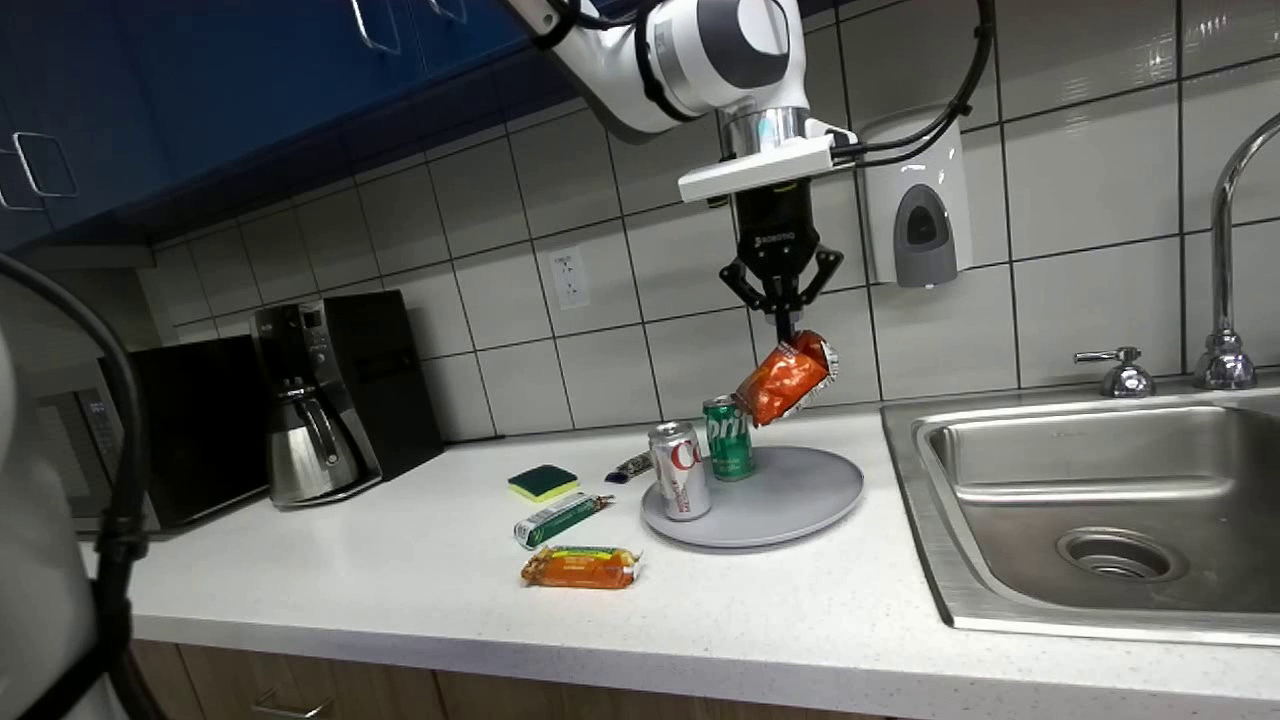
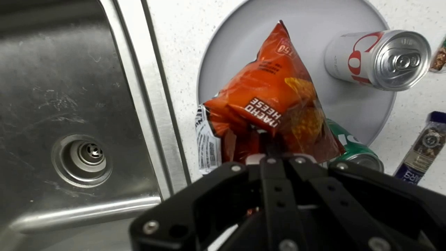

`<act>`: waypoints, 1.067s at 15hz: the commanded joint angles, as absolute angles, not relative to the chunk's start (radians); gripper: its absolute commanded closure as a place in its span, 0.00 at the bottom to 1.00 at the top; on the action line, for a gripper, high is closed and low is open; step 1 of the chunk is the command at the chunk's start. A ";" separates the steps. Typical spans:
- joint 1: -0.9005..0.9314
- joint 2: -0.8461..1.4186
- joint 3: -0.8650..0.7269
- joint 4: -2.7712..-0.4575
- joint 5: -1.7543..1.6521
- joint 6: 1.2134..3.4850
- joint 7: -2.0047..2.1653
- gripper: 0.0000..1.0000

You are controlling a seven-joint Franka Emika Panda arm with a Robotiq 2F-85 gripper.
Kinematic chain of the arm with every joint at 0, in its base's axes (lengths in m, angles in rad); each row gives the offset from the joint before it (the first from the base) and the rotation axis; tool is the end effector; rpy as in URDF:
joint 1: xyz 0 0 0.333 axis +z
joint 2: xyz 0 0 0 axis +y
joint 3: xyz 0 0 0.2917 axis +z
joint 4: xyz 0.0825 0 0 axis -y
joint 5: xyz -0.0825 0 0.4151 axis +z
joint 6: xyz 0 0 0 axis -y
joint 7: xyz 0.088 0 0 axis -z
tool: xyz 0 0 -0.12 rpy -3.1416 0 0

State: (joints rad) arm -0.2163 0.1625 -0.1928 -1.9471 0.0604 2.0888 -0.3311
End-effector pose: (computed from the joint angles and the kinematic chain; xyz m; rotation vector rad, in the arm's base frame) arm 0.5644 -0.2386 0.3453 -3.1111 0.1653 0.0133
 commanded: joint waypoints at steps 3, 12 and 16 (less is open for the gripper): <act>-0.224 0.067 -0.190 -2.055 0.061 2.060 -0.350 1.00; -0.224 -0.028 -0.210 -2.184 0.038 2.060 -0.339 1.00; -0.229 -0.063 -0.234 -2.229 0.023 2.062 -0.332 1.00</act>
State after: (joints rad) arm -0.2166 -0.0032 -0.2243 -2.1802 0.0474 2.0754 -0.3312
